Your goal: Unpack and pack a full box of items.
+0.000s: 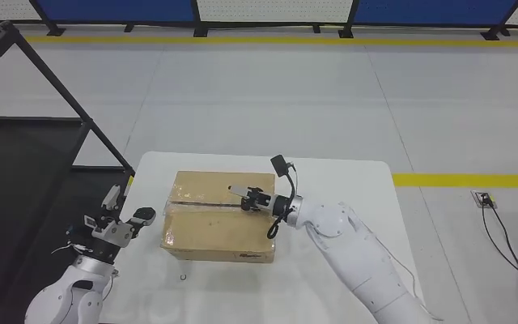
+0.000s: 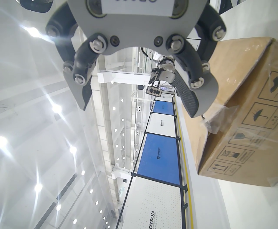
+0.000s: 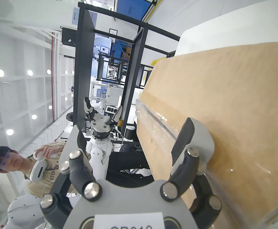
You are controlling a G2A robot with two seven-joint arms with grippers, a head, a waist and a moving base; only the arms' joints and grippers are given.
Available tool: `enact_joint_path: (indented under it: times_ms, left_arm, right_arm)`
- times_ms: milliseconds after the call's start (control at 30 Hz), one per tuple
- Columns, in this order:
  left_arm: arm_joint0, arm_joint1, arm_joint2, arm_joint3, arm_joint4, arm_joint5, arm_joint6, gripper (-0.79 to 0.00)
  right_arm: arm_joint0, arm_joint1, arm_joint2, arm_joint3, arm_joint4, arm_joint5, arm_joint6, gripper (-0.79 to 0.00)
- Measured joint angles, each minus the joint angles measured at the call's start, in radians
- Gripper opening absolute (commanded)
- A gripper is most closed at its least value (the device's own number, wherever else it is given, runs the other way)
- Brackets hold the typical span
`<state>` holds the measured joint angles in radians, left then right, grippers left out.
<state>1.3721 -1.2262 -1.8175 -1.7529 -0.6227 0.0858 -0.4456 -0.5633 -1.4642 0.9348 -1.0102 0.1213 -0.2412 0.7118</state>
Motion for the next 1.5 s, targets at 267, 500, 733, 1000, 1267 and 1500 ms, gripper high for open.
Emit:
enact_joint_path:
  times_ms: [267,500,733,1000,1267,1500]
  left_arm:
    - [-0.009,0.003,0.001,0.012,-0.006,-0.001,0.008,0.000]
    - [-0.015,0.006,-0.022,0.023,-0.041,-0.007,0.021,0.000]
    - [-0.009,0.010,-0.052,0.040,-0.068,-0.005,0.022,0.000]
    - [-0.005,0.014,-0.065,0.052,-0.081,-0.009,0.020,0.000]
    - [-0.001,0.018,-0.076,0.062,-0.090,-0.008,0.017,0.000]
    - [-0.003,0.021,-0.076,0.075,-0.092,-0.010,0.018,0.000]
  right_arm:
    - [0.018,-0.012,-0.020,0.025,0.011,-0.020,0.031,0.000]
    - [0.068,-0.038,-0.059,0.085,0.042,0.004,0.057,0.000]
    - [0.151,-0.088,-0.123,0.191,0.100,-0.017,0.083,0.000]
    - [0.233,-0.156,-0.194,0.323,0.155,-0.044,0.105,0.000]
    - [0.291,-0.227,-0.240,0.455,0.202,-0.079,0.099,0.000]
    - [0.322,-0.280,-0.258,0.545,0.235,-0.100,0.104,0.000]
